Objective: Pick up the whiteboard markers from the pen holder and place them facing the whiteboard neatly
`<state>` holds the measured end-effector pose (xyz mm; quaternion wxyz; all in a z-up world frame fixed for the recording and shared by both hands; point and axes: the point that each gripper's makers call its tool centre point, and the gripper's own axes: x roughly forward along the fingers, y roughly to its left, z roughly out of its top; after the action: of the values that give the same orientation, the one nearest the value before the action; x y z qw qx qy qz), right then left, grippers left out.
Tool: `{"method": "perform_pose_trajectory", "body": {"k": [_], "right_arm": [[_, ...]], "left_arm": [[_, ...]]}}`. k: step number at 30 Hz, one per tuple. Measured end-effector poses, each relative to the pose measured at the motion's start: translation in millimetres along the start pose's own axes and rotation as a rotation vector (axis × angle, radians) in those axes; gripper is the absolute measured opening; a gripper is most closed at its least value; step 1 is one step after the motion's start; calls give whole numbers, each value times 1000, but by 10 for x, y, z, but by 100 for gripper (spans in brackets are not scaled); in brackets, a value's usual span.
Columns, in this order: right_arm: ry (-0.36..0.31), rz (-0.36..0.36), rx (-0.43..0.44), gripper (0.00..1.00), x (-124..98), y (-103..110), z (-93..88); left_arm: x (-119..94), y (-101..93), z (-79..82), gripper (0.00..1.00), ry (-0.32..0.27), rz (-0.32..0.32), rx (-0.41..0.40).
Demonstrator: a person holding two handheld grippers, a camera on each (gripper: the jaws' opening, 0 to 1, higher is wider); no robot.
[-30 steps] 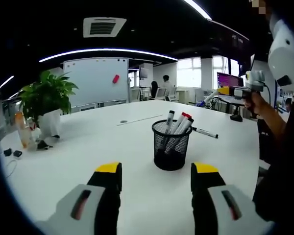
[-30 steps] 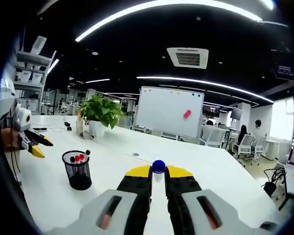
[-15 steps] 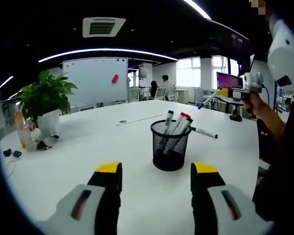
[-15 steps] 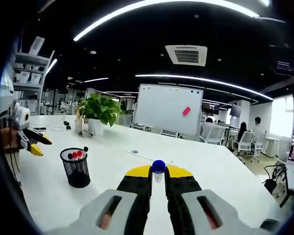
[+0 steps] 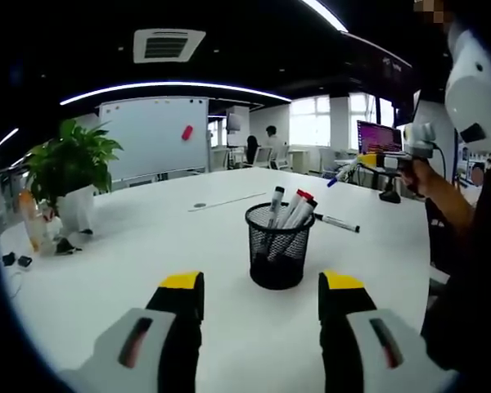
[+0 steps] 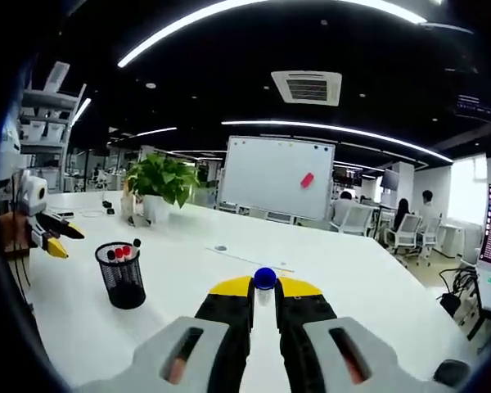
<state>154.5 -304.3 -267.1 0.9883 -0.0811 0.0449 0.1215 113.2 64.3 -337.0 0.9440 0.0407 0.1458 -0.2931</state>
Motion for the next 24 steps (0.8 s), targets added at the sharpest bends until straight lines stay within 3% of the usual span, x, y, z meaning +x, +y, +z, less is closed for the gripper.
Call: {"method": "perform_pose_trajectory", "body": {"k": [24], "right_arm": [[42, -5, 40, 13, 20, -34, -271]], "left_arm": [[-45, -12, -29, 57, -3, 10, -8]]}}
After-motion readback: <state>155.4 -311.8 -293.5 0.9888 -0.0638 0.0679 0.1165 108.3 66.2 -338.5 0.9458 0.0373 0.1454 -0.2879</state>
